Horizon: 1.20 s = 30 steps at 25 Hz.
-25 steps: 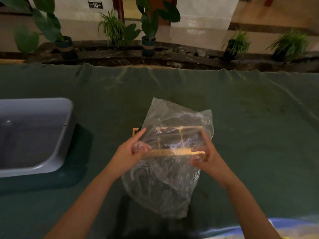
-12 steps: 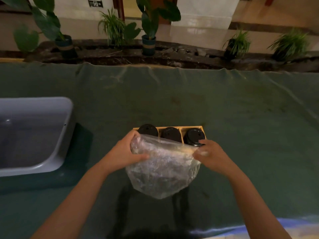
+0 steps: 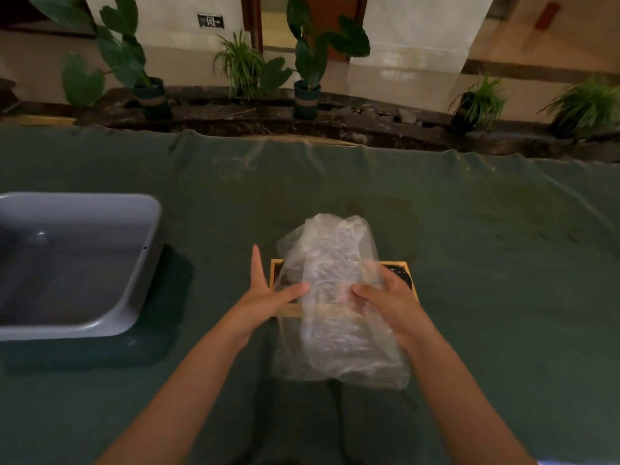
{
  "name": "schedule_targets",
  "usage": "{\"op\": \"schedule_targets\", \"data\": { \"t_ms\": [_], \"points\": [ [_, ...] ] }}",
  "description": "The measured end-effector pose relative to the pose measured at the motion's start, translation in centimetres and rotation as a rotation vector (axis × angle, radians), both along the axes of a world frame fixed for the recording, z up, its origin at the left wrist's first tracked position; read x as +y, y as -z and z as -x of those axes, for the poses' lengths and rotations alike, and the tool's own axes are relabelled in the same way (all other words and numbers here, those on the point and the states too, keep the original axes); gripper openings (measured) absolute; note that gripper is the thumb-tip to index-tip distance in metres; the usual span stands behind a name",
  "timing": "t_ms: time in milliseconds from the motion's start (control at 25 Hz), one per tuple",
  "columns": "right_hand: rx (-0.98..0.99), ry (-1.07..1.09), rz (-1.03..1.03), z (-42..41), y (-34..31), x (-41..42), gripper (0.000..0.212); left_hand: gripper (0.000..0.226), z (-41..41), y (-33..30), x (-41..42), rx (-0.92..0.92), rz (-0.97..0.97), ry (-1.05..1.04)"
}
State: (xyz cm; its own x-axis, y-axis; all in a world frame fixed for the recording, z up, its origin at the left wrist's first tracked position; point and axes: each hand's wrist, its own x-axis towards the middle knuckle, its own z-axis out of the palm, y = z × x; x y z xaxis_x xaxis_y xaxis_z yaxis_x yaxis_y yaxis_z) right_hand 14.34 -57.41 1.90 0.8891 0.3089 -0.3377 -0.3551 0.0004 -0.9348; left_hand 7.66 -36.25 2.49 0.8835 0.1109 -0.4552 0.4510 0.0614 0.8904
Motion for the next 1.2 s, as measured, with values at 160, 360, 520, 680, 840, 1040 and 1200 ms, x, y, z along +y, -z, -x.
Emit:
{"op": "schedule_targets", "data": {
  "t_ms": [160, 360, 520, 680, 840, 1040, 1200],
  "points": [
    [0.240, 0.129, -0.282, 0.0, 0.7, 0.8, 0.040, 0.087, 0.5, 1.9, -0.3, 0.029, 0.603, -0.091],
    [0.221, 0.209, -0.218, -0.2, 1.1, 0.6, 0.064, 0.071, 0.9, 2.2, 0.9, -0.370, 0.081, -0.228],
    [0.022, 0.143, -0.018, -0.3, 1.1, 0.6, 0.049, 0.040, 0.9, 1.2, 1.9, -0.548, -0.300, 0.034],
    [-0.175, -0.166, 0.066, -0.5, 0.4, -0.7, 0.027, 0.041, 0.7, 0.4, 2.5, -0.408, -0.254, 0.169],
    [-0.341, -0.513, 0.524, -1.0, -0.5, -1.6, 0.061, 0.086, 0.1, 0.5, 4.0, -0.250, -0.542, 0.363],
    [-0.709, -0.213, 0.911, 0.0, -0.9, 0.4, 0.014, 0.011, -0.6, 1.2, 3.0, -0.488, -0.984, 0.229],
    [-0.601, -0.712, 0.943, 0.5, -2.0, 1.3, 0.050, 0.013, -0.8, -0.1, 1.2, -0.493, -0.811, 0.503]
  ]
}}
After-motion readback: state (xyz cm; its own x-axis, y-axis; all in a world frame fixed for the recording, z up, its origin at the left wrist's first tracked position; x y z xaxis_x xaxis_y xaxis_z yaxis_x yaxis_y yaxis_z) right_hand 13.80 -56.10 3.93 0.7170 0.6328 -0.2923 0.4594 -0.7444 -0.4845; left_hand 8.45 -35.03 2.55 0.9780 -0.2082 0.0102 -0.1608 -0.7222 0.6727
